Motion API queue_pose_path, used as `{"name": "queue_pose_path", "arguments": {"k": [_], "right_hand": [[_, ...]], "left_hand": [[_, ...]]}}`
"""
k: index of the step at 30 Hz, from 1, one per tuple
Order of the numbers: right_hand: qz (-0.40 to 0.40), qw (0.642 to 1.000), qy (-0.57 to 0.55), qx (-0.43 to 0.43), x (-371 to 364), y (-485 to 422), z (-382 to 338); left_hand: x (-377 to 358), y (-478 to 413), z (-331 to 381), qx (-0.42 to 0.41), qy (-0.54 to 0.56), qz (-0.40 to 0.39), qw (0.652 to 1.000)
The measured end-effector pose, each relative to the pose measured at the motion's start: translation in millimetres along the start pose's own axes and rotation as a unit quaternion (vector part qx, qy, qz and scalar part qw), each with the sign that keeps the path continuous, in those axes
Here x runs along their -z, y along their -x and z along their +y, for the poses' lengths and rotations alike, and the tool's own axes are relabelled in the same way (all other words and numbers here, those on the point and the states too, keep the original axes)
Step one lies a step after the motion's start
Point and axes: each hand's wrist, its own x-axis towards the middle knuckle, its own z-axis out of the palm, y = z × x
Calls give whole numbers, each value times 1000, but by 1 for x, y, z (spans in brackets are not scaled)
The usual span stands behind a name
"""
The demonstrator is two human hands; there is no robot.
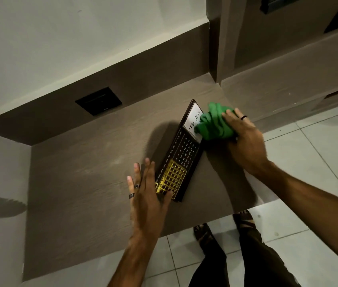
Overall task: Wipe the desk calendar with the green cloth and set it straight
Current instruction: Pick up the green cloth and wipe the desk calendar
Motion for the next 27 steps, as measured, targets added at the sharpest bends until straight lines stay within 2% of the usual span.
{"name": "queue_pose_path", "arguments": {"k": [2, 3, 4, 6, 7, 8, 9, 11, 12, 14, 16, 18, 20, 22, 23, 25, 27], "right_hand": [[-71, 996, 41, 33, -10, 22, -17], [-113, 988, 56, 92, -16, 40, -26], [-148, 972, 62, 173, -20, 59, -35], [-209, 913, 60, 345, -20, 91, -46], [-222, 893, 62, 386, -18, 97, -46], [-223, 897, 48, 379, -16, 93, -44], [-206, 923, 22, 325, -14, 81, -39], [-116, 979, 18, 166, -8, 38, -22], [-86, 989, 51, 105, -4, 13, -9], [-62, 993, 91, 46, 3, -20, 4], [-61, 990, 109, 71, 1, -17, -5], [-78, 976, 95, 182, -14, 25, -24], [-154, 936, 94, 302, -28, 74, -43], [-211, 903, 108, 359, -28, 89, -46], [-216, 905, 113, 348, -24, 80, -41], [-189, 935, 113, 276, -16, 47, -27], [-153, 951, 163, 212, -7, 3, -7]], "left_hand": [[0, -1, 0, 2, -11, -4, 1000], [0, -1, 0, 4, -12, -9, 1000], [0, -1, 0, 5, -13, -17, 1000], [0, -1, -2, 5, -13, -19, 1000], [0, -1, -1, 5, -12, -13, 1000], [1, -1, 0, 3, -13, -8, 1000], [1, -1, 1, -2, -18, -4, 1000], [3, -3, 4, -8, -28, 3, 1000], [3, -3, 4, -7, -31, 0, 1000], [4, -3, 5, -1, -29, -13, 999], [5, -2, 5, 7, -20, -25, 999], [5, -2, 4, 11, -11, -32, 999], [5, -2, 4, 5, -16, -42, 999], [6, -1, 3, 2, -16, -43, 999], [6, -2, 3, 2, -19, -43, 999], [6, -2, 3, 4, -25, -39, 999], [6, -1, 5, 9, -24, -33, 999]]}}
